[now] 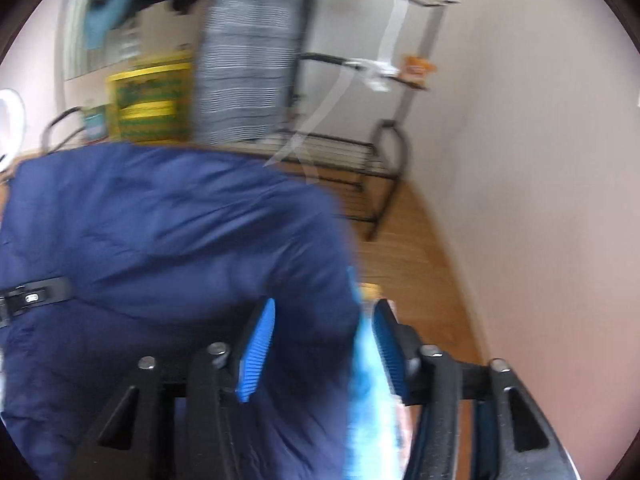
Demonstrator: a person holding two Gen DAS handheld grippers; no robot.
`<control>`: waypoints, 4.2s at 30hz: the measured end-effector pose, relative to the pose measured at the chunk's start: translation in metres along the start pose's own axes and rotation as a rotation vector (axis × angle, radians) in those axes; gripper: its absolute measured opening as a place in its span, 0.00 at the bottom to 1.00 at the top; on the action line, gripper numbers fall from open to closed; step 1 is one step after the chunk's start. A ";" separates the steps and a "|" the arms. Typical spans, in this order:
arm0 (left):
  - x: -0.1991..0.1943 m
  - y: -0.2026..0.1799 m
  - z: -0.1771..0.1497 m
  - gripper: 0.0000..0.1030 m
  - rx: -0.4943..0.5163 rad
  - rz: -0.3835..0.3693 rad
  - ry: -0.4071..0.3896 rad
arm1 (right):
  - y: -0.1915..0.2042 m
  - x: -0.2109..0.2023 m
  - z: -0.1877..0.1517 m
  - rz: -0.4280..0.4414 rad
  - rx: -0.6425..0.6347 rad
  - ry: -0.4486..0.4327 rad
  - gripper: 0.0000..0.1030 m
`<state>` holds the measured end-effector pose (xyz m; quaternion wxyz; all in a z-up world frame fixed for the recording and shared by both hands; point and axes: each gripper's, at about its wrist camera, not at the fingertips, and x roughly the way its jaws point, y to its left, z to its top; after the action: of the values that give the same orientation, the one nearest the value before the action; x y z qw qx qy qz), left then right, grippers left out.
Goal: Fold large clothes
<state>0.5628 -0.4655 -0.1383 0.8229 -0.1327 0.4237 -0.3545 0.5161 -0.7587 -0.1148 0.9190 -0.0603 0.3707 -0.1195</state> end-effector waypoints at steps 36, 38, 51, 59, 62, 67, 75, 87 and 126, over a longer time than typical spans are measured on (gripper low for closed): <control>-0.081 -0.005 -0.004 0.58 0.124 0.226 0.023 | -0.055 -0.101 -0.136 0.278 0.494 0.009 0.37; -0.115 -0.019 -0.004 0.58 0.153 0.239 -0.010 | -0.054 -0.127 -0.130 0.270 0.485 -0.024 0.37; -0.365 -0.096 -0.029 0.58 0.280 0.197 -0.210 | -0.017 -0.342 -0.107 0.180 0.333 -0.263 0.61; -0.496 -0.121 -0.078 0.58 0.380 0.207 -0.278 | 0.022 -0.449 -0.112 0.134 0.243 -0.344 0.62; -0.540 -0.127 -0.090 0.58 0.395 0.189 -0.290 | 0.035 -0.482 -0.115 0.120 0.214 -0.371 0.67; -0.609 -0.129 -0.109 0.58 0.396 0.180 -0.311 | 0.049 -0.532 -0.120 0.116 0.196 -0.421 0.69; -0.644 -0.116 -0.159 0.70 0.397 0.196 -0.296 | 0.080 -0.562 -0.139 0.151 0.207 -0.428 0.87; -0.545 -0.071 -0.248 0.77 0.347 0.188 -0.164 | 0.173 -0.508 -0.207 0.137 0.213 -0.355 1.00; -0.413 -0.010 -0.275 1.00 0.361 0.447 -0.074 | 0.227 -0.332 -0.238 0.031 0.304 -0.114 1.00</control>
<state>0.1791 -0.1627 -0.0505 0.9058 0.0998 0.3420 -0.2292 0.1589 -0.4568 -0.1093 0.9389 0.0784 0.2964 -0.1562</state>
